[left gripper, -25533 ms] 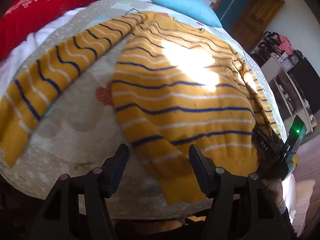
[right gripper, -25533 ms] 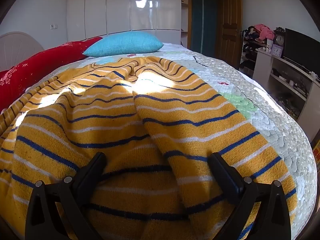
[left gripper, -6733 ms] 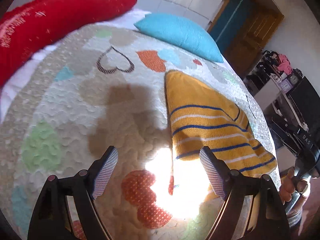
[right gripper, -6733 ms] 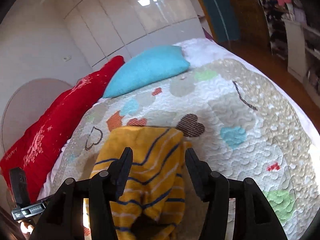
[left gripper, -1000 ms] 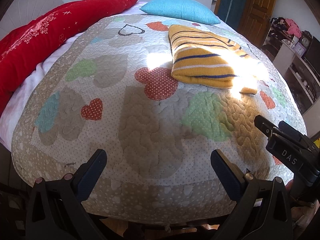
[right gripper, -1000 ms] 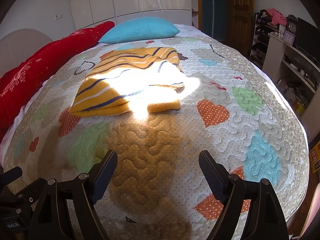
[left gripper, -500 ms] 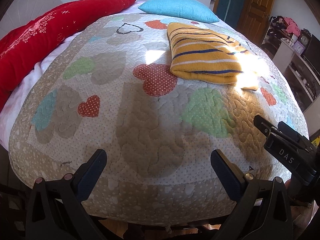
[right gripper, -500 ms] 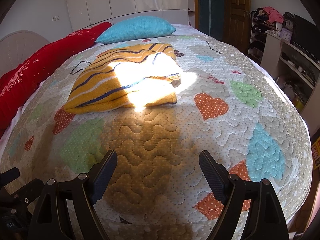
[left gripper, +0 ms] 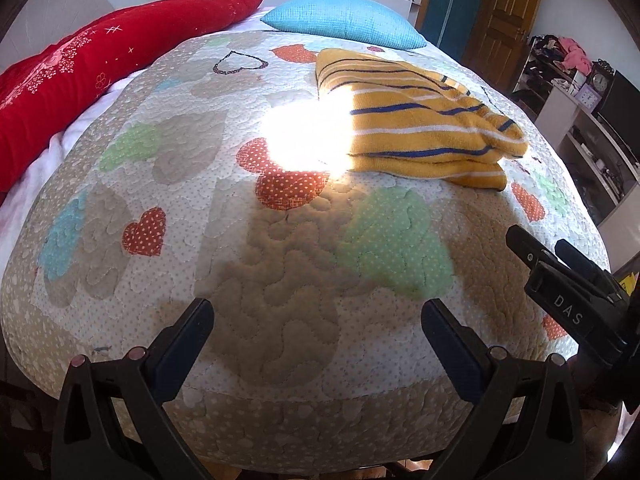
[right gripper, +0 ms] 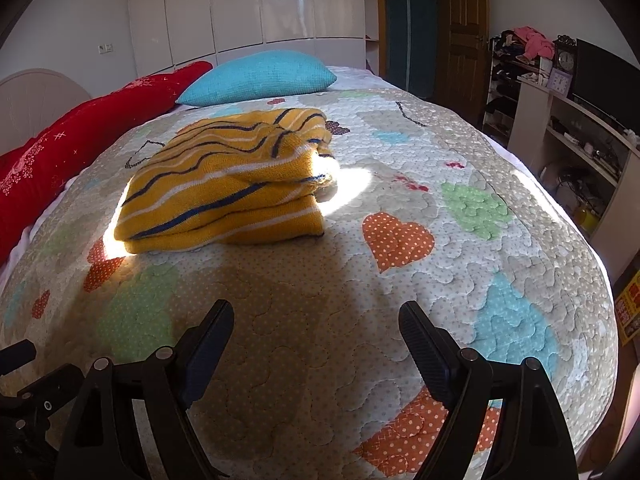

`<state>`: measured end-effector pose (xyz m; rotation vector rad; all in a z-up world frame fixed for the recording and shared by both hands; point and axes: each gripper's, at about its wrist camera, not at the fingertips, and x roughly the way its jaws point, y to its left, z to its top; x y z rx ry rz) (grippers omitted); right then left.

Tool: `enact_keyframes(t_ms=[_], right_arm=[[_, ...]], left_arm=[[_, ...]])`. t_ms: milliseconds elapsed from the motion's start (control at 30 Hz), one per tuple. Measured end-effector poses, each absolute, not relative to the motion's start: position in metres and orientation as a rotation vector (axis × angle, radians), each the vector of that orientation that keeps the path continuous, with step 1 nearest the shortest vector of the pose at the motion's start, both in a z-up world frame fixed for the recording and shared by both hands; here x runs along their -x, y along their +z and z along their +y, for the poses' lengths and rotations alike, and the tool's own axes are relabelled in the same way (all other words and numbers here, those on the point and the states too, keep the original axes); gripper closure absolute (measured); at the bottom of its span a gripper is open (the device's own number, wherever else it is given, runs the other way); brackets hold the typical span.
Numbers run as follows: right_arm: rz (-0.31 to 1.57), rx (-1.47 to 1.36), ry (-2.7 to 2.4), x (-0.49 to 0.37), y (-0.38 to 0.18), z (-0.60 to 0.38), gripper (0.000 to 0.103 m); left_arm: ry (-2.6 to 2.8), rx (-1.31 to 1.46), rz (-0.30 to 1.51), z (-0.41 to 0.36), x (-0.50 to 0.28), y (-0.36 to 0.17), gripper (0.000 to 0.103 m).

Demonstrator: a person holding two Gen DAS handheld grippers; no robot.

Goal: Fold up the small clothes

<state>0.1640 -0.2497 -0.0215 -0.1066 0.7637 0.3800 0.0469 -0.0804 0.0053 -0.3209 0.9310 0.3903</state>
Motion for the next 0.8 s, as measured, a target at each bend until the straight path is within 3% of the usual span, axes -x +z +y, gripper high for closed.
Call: enact_keyframes(t_ms=[800], right_arm=[[0.761,0.084,0.39,-0.171,-0.023,-0.253,0.014]], left_arm=[[0.465,0.203,0.964,-0.089,-0.058,-0.001,0.0]])
